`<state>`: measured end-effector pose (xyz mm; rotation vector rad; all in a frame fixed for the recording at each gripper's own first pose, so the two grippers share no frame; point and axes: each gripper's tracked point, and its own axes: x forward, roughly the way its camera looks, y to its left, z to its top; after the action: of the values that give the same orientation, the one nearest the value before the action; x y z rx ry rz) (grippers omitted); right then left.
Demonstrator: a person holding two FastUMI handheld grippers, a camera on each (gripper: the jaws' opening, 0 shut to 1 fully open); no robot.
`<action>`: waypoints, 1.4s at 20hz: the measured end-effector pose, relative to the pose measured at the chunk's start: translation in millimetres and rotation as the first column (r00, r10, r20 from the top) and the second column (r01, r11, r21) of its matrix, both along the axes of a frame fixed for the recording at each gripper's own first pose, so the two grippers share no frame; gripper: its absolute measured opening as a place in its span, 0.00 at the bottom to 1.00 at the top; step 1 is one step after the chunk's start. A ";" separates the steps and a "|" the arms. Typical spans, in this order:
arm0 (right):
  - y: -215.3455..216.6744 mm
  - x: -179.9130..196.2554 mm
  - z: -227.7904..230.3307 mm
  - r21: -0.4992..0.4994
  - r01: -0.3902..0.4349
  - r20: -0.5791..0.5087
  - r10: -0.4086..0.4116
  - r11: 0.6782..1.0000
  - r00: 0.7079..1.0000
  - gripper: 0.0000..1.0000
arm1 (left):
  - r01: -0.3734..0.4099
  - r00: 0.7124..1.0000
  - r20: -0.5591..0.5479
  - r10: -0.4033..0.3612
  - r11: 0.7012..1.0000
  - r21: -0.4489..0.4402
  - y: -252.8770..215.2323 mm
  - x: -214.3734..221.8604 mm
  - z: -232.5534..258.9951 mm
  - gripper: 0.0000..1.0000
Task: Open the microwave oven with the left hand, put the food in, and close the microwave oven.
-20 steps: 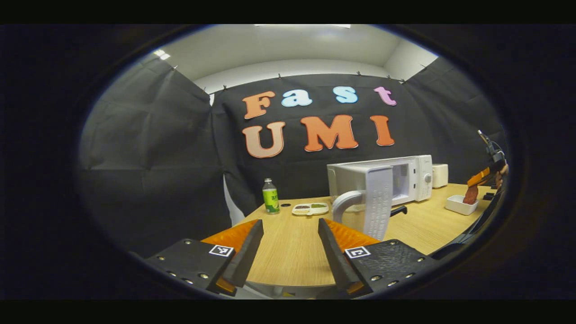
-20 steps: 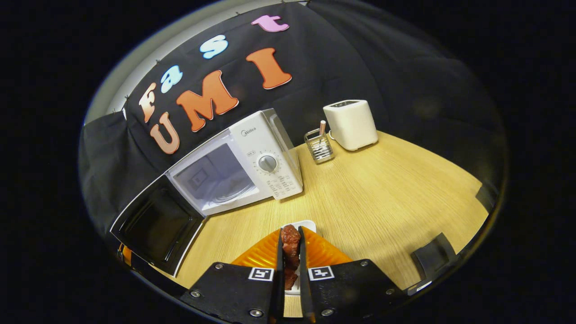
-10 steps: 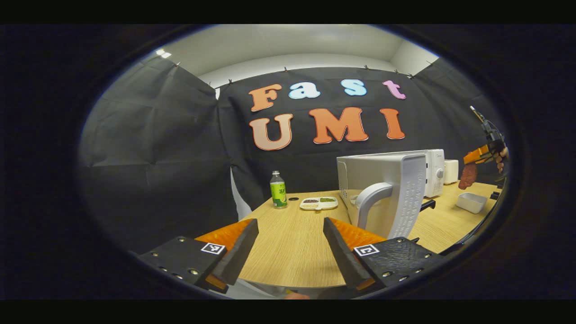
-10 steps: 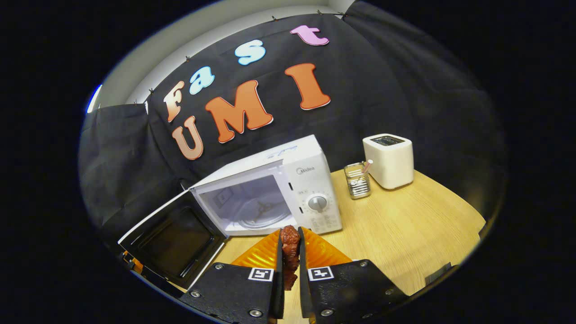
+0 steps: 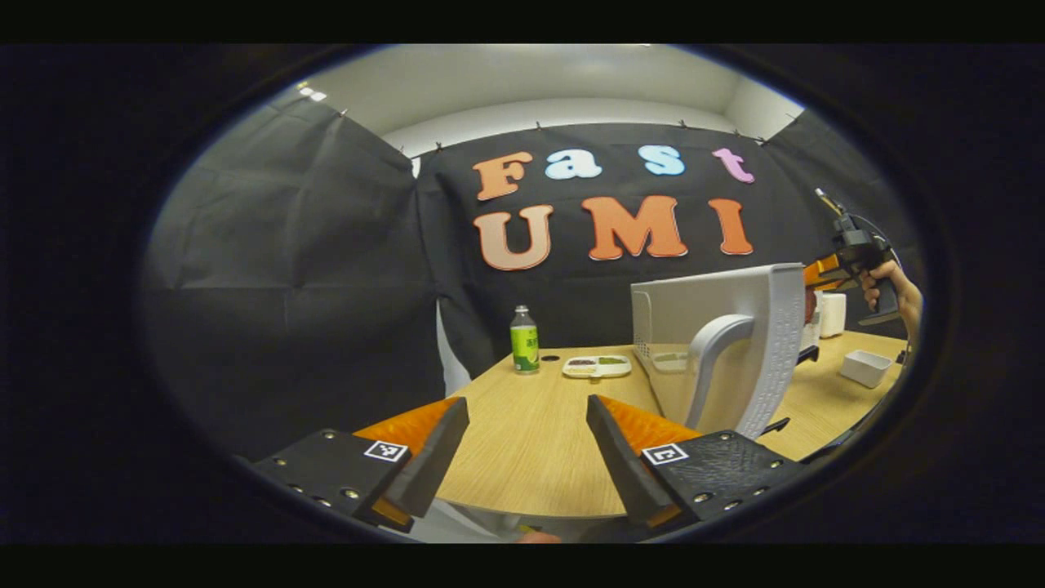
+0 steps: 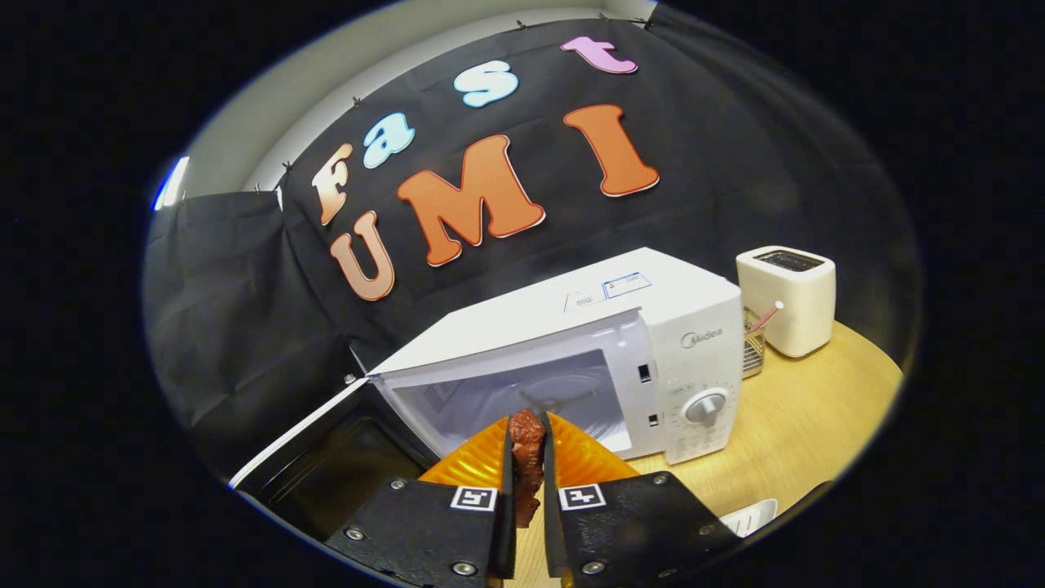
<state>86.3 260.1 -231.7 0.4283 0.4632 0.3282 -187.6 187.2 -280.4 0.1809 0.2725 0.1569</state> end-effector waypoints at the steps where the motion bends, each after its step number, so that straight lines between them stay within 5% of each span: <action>1: 7.9 8.4 -4.6 0.014 0.009 -0.008 -0.009 1.000 1.000 0.13 | -0.009 1.000 -0.002 0.009 1.000 0.003 4.6 -1.5 -1.2 0.88; 13: 55.5 94.2 -65.1 0.194 0.218 -0.076 -0.207 0.956 0.975 0.14 | -0.099 0.995 -0.023 0.099 0.995 -0.003 42.6 -13.8 -16.5 0.89; 24: 86.8 123.9 -113.2 0.357 0.347 -0.172 -0.304 0.867 0.937 0.14 | -0.109 0.993 -0.034 0.109 0.994 0.014 42.7 -19.7 -15.7 0.88; 28: 80.4 134.3 -122.4 0.344 0.412 -0.165 -0.378 0.844 0.911 0.15 | -0.118 0.992 -0.049 0.118 0.993 0.010 43.3 -23.5 -19.0 0.88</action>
<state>220.7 340.5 -354.1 0.8998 0.3884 -0.0115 -211.0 230.5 -299.4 0.1754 0.3318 0.2712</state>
